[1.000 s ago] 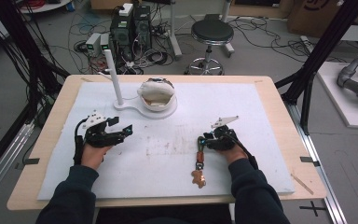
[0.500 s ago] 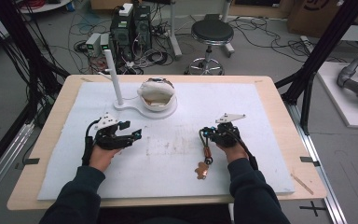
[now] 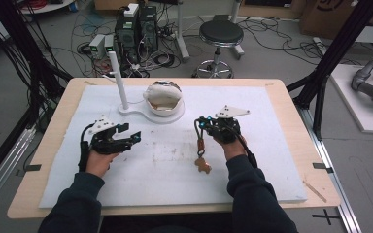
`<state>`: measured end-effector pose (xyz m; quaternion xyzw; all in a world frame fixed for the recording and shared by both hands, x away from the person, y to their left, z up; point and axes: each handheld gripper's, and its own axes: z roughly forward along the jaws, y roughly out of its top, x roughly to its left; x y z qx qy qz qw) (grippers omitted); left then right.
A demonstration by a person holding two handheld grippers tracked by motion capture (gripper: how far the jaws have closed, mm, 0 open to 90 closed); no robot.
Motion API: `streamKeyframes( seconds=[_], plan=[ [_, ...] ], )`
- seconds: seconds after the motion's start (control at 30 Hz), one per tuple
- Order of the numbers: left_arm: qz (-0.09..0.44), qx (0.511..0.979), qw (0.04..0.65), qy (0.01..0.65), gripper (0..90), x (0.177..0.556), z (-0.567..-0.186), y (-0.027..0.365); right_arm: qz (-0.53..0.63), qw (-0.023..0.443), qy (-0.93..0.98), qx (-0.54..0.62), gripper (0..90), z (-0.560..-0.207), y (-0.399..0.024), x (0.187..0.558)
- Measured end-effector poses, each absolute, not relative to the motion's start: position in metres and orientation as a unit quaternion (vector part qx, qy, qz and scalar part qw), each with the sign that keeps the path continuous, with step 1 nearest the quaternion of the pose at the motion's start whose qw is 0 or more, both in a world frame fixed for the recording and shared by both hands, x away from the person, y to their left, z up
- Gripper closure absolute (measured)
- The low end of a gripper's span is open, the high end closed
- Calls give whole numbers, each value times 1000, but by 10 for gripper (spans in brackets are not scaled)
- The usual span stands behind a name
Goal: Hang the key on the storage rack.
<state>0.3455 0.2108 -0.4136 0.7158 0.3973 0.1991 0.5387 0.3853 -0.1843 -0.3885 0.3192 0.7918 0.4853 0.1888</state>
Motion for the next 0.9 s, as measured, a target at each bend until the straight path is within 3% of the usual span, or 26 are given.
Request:
streamKeyframes(
  seconds=[0.33, 0.7, 0.9],
  plan=[
    [267, 687, 532, 417, 330, 334, -409, 259, 516, 201, 780, 293, 868, -347, -165, 405],
    [266, 683, 538, 416, 330, 333, -413, 262, 524, 219, 779, 265, 868, -310, -124, 434],
    [230, 670, 583, 398, 328, 340, -404, 241, 529, 216, 780, 257, 868, -306, -98, 440]
  ],
)
